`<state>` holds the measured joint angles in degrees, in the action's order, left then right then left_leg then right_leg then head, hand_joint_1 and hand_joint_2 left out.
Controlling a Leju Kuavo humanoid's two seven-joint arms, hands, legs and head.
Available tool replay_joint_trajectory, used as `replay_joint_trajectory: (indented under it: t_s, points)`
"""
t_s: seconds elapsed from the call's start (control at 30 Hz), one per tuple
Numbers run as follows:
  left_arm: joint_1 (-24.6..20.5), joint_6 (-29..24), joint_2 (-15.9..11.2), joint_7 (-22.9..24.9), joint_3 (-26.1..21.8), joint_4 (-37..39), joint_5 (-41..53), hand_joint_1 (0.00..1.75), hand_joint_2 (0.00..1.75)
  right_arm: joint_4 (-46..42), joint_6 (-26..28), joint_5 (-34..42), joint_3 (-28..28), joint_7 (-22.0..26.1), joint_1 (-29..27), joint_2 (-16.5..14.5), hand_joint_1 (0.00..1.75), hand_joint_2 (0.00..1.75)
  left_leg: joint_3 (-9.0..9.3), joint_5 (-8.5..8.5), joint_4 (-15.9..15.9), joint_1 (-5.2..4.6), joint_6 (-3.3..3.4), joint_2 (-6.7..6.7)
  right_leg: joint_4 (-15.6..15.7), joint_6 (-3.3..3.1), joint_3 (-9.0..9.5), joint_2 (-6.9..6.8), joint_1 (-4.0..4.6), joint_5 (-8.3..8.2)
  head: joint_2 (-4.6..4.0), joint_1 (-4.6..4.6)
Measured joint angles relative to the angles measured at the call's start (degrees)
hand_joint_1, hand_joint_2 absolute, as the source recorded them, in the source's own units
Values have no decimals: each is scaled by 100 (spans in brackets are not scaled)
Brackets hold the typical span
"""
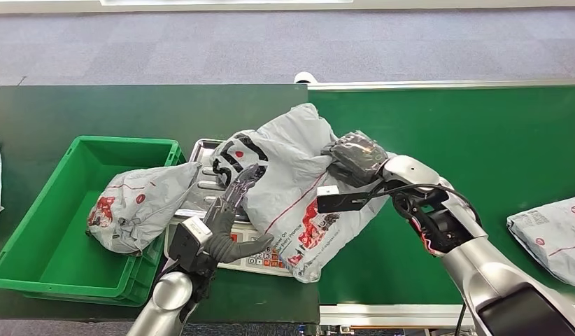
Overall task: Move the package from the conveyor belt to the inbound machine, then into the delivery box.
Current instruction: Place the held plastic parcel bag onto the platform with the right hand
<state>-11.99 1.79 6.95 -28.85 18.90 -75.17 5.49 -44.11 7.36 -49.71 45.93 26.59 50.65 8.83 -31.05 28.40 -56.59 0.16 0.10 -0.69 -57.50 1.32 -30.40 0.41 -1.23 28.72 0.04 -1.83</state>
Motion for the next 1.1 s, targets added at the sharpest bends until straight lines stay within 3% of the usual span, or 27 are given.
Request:
replay_joint_trajectory:
  t_s: [0.17, 0.5, 0.63, 0.8, 1.1]
  points:
    - [-16, 5, -1, 2, 13, 32, -9, 0, 175, 356, -109, 509, 126, 215, -25, -175, 175, 175, -1, 0, 0, 1, 0, 1, 0, 0, -4, 0, 2, 0, 0, -1]
    - [-178, 79, 3, 7, 137, 162, -104, 0, 175, 974, 525, 594, 270, -292, -28, -622, 175, 175, 0, 0, 0, 1, -1, 5, 0, -1, -4, 2, 2, -1, 0, -1]
    - [-230, 83, 4, 14, 185, 199, -112, 0, 175, 1101, 605, 577, 275, -421, -21, -753, 1, 175, 1, 0, 0, 1, -1, 5, 0, -1, -4, 2, 2, -1, 0, 0]
    - [-317, 96, 6, 81, 193, 232, -151, 0, 175, 1243, 748, 518, 256, -688, 19, -871, 0, 175, 1, -1, 0, 1, -1, 5, 0, -1, -4, 3, 2, -1, 0, -1]
    - [-347, 95, 9, 98, 192, 273, -173, 0, 175, 1283, 1126, 800, -31, -607, 11, -900, 0, 175, 0, 0, 0, 1, 0, 4, 0, -1, -5, 2, 1, -1, 0, 0]
